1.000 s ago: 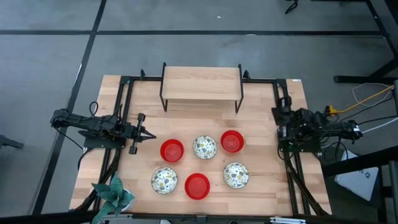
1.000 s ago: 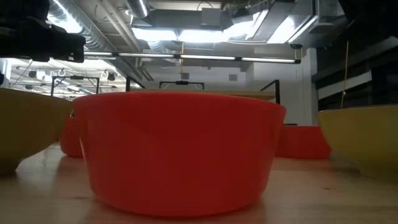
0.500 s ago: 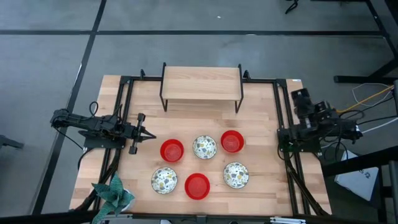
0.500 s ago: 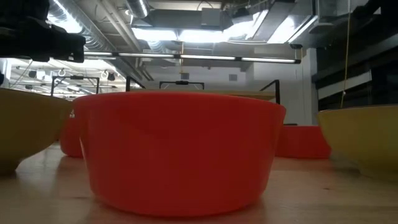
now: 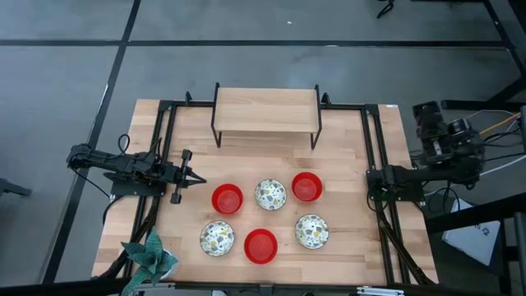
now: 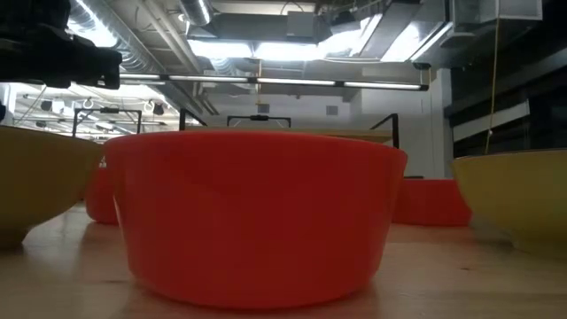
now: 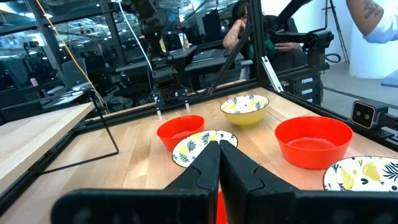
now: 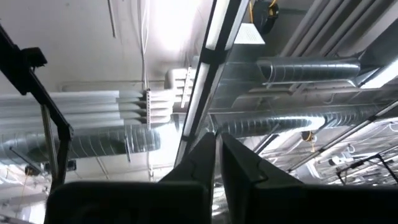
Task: Pick & Place Mini bowls
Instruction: Put the right red bowl on the shelf
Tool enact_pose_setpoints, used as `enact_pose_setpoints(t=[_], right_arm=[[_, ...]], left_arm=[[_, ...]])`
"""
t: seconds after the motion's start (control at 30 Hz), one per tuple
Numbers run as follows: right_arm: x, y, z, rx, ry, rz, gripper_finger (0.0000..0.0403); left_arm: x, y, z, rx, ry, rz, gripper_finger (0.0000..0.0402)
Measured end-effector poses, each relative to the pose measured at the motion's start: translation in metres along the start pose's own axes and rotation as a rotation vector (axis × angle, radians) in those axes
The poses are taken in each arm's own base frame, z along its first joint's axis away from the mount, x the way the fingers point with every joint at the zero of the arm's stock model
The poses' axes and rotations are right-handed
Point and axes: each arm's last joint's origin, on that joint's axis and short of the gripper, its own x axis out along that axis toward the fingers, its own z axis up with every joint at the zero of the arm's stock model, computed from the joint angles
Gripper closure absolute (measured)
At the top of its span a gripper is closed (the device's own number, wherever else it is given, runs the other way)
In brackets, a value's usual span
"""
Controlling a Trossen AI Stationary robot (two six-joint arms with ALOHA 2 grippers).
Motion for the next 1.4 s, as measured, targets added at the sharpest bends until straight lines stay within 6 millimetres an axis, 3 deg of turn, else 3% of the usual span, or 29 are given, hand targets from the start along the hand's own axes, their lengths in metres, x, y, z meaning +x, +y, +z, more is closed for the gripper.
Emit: enact_pose_setpoints(t=[0.57, 0.77, 1.13, 1.4], right_arm=[[0.049, 0.009, 0.090, -0.032, 0.069, 0.006, 0.0377], [0.070, 0.015, 0.114, -0.048, 0.097, 0.009, 0.0377], [0.120, 0.030, 0.131, -0.097, 0.158, 0.017, 0.0377], [0.153, 0.042, 0.119, -0.152, 0.250, 0.029, 0.0377]], left_arm=[[0.000, 0.000, 0.000, 0.000, 0.000, 0.000, 0.0398], [0.000, 0.000, 0.000, 0.000, -0.001, 0.000, 0.0398], [0.000, 0.000, 0.000, 0.000, -0.001, 0.000, 0.0398], [0.000, 0.000, 0.000, 0.000, -0.001, 0.000, 0.0398]])
